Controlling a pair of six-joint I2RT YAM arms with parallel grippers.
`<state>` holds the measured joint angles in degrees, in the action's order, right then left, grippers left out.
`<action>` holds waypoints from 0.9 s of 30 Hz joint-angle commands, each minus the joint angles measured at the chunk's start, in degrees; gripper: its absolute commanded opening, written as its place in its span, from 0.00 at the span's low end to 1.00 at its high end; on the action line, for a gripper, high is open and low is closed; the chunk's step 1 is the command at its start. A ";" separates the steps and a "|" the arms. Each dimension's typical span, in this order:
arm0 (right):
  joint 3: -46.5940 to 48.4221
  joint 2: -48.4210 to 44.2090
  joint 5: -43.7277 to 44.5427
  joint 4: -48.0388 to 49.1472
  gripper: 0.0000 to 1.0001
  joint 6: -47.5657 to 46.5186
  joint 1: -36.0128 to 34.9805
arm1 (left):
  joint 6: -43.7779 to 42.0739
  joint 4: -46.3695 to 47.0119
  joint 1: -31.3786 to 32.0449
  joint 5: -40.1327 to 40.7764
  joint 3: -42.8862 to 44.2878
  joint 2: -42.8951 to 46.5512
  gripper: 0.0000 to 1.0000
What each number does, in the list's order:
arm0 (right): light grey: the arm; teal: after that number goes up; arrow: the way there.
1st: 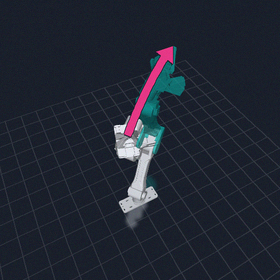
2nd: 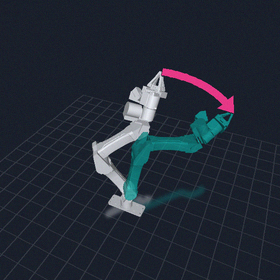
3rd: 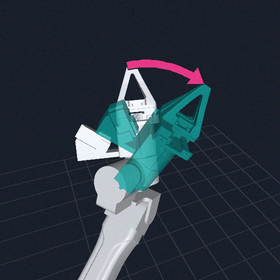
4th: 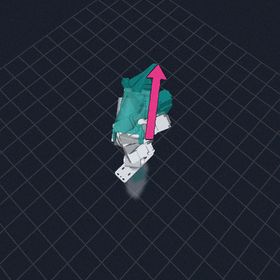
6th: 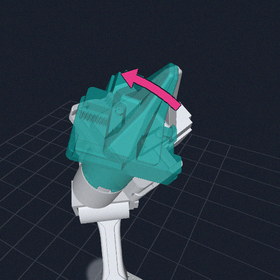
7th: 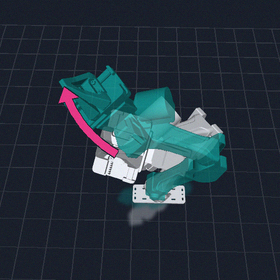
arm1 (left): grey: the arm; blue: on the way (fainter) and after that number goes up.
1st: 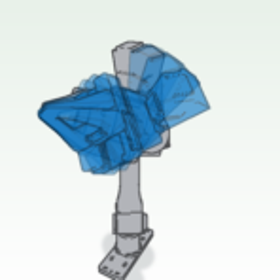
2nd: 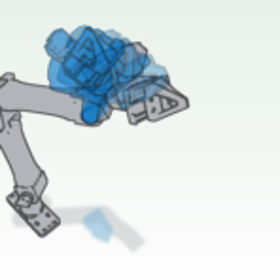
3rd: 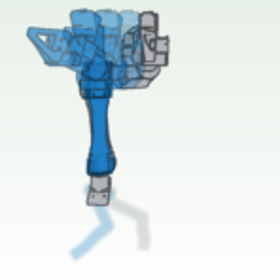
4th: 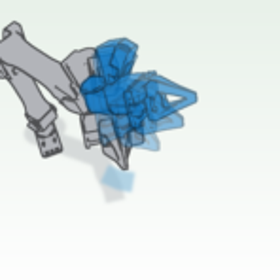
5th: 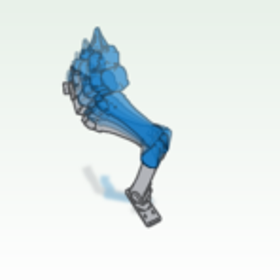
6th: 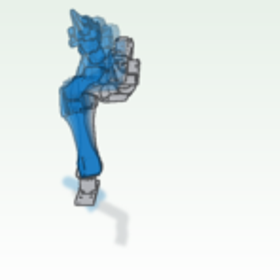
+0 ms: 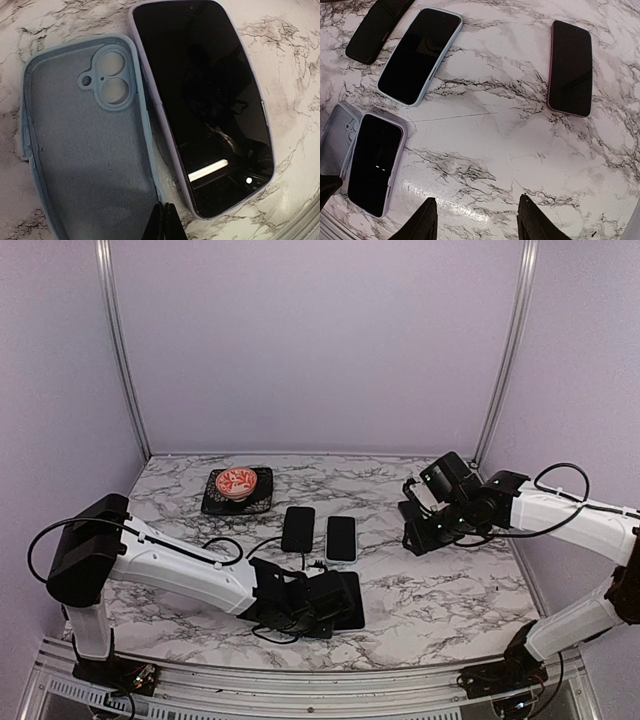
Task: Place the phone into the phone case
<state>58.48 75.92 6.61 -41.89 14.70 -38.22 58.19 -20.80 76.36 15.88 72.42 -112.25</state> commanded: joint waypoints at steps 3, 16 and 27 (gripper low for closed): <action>3.38 0.78 0.76 -0.43 0.53 -0.72 0.72 | 7.72 -2.62 -0.33 10.95 -3.28 2.84 0.00; 3.54 1.69 -0.49 0.15 0.57 -1.12 2.75 | 7.92 -1.49 -0.37 9.28 1.12 -1.69 0.00; 12.14 16.25 -9.39 1.81 0.99 -6.52 17.34 | -3.60 5.83 -0.77 10.83 1.01 8.88 0.80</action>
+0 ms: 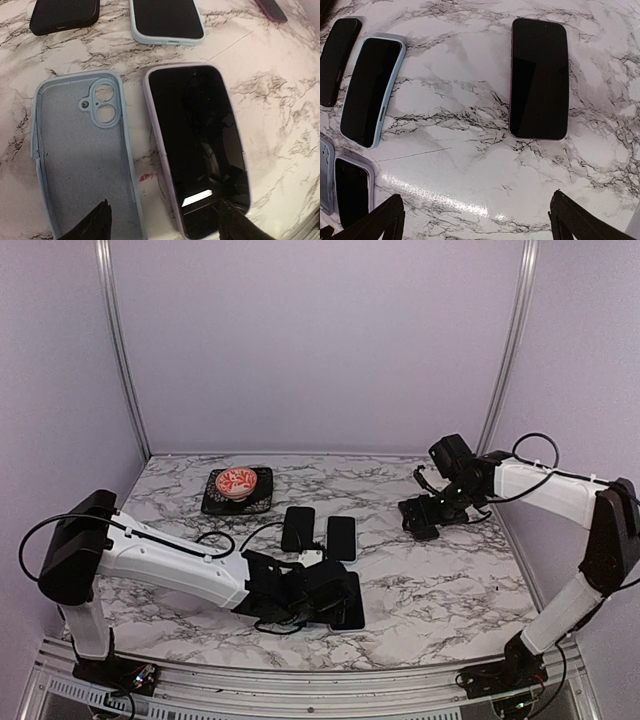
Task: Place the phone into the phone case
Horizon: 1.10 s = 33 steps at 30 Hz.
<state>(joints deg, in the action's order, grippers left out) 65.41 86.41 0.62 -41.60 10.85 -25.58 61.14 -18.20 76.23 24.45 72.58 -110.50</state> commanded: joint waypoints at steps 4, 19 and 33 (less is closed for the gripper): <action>10.10 13.36 -4.36 1.89 0.99 -3.45 9.04 | -11.32 3.25 -3.70 4.61 -3.18 16.22 0.95; 31.85 38.49 -0.90 -10.02 0.99 -7.07 10.76 | -19.96 2.89 -19.18 -8.19 -21.55 27.94 0.99; 33.91 42.17 1.38 -13.51 0.74 -9.33 10.82 | -27.28 -1.85 -19.12 -18.12 -25.19 22.11 0.53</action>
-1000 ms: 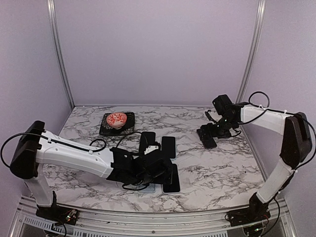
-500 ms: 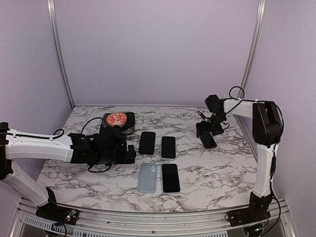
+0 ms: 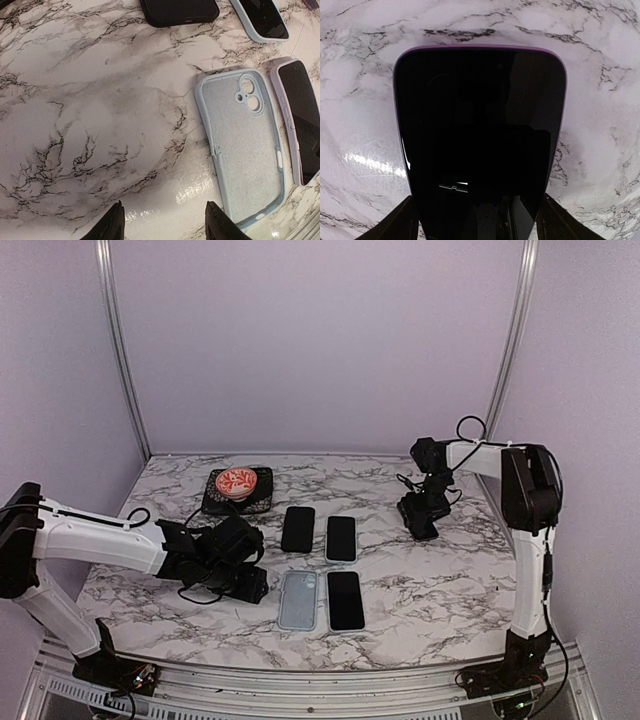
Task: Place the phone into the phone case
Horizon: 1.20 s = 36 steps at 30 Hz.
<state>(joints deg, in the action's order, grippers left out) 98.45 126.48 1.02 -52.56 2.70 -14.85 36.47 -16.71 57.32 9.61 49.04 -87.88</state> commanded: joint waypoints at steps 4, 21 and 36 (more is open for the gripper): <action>1.23 0.96 1.11 -1.73 0.54 -0.89 0.08 | -5.26 -3.38 0.59 -6.30 -1.90 -3.18 0.42; -14.75 -23.51 10.01 17.75 0.35 11.01 -11.77 | -9.23 -1.72 6.65 -12.49 -1.50 -12.43 0.29; -37.11 -39.06 24.40 38.96 0.25 41.34 -51.44 | 7.60 20.97 7.90 -11.60 -7.77 -6.96 0.26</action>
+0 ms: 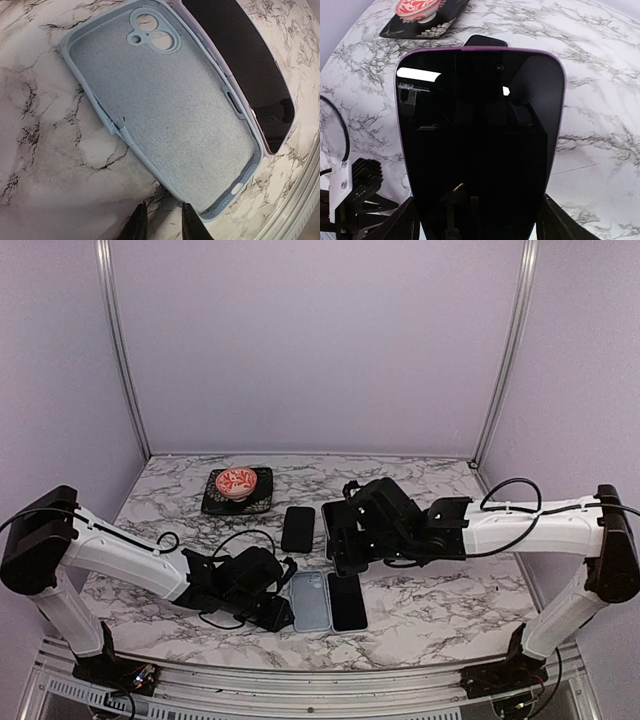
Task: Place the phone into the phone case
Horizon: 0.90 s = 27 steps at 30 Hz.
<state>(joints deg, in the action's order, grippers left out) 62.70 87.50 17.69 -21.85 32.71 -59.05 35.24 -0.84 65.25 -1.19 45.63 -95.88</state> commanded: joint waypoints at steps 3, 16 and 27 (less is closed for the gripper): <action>0.65 4.16 12.20 6.67 0.22 16.09 -12.21 | 13.14 5.25 -0.76 8.57 -7.44 7.39 0.31; 7.25 18.78 17.42 5.07 0.07 20.22 -17.42 | 17.47 -3.64 -3.73 28.82 -12.50 22.57 0.75; 6.15 20.58 18.15 1.22 0.00 26.46 -17.89 | 21.03 -3.58 -3.73 27.31 -15.03 23.39 0.75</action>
<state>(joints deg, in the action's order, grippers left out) 67.46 107.15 32.05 -18.24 53.52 -76.31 54.35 -2.85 61.69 25.56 31.88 -73.69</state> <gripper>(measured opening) 0.723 0.746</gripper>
